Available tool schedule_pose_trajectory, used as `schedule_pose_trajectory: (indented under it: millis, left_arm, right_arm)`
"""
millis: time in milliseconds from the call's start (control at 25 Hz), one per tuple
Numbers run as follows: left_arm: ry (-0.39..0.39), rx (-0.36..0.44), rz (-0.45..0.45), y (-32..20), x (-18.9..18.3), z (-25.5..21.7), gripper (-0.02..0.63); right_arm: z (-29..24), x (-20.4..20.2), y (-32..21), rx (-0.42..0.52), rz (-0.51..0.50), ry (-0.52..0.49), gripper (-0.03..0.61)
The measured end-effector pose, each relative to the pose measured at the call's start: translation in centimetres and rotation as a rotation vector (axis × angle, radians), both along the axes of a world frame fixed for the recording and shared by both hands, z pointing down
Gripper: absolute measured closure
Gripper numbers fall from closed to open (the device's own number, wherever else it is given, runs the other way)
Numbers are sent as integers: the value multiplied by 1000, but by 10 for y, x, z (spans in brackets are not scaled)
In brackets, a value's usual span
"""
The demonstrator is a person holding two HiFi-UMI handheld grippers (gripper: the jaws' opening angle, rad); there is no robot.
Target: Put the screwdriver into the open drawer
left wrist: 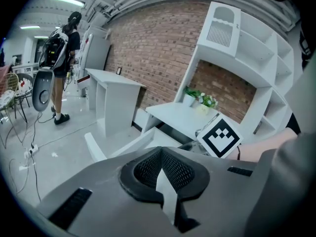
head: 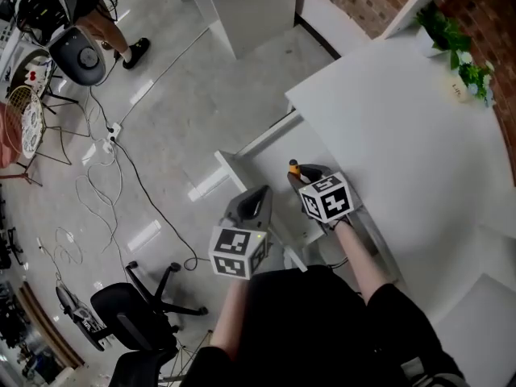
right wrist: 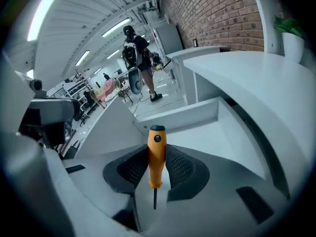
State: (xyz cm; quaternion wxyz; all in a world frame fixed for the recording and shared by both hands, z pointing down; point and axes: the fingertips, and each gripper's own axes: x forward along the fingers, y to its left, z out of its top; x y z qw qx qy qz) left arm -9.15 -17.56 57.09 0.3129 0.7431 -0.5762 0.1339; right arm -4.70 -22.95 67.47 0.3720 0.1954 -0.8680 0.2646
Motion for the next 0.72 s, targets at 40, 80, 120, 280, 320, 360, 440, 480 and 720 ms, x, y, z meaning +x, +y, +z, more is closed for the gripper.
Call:
schedule_pose_trajectory:
  millis: [40,80,120,280,320,360,440,480,720]
  left_arm:
    - [0,-1,1,-1,0,1,606]
    - [1,-3,1,-1,0,1,605]
    - [2,-5,0,-1,0,2,606]
    - [3,-6,-11,-1,-2,5,606]
    - [5,-7,-10,-1,-1,6,605]
    - [6,-10,-7,-1,-1,7,606]
    - [8,-13,-3,0,-1,8,605]
    - [8,-13,-2,0,-1,9,606]
    - [15,-14,-7,-4,-3,11,605]
  right_arm:
    - [5,0,-1,-5,-1,11,468]
    - [10,-1,-2,-10,-1,21,468]
    - [15,-1,-3,-16,1,29,468]
    - [32,-3,-4,-41,3,57,468]
    - [37,-3,-4,-46,0,65,468]
    - [41,-4,-4,-51,-2,74,468]
    - [49,-5,-3,-60,0,89,468]
    - [52,-5,-3,-64,2,96,468]
    - [72,-11,-2,-90,-8,115,468]
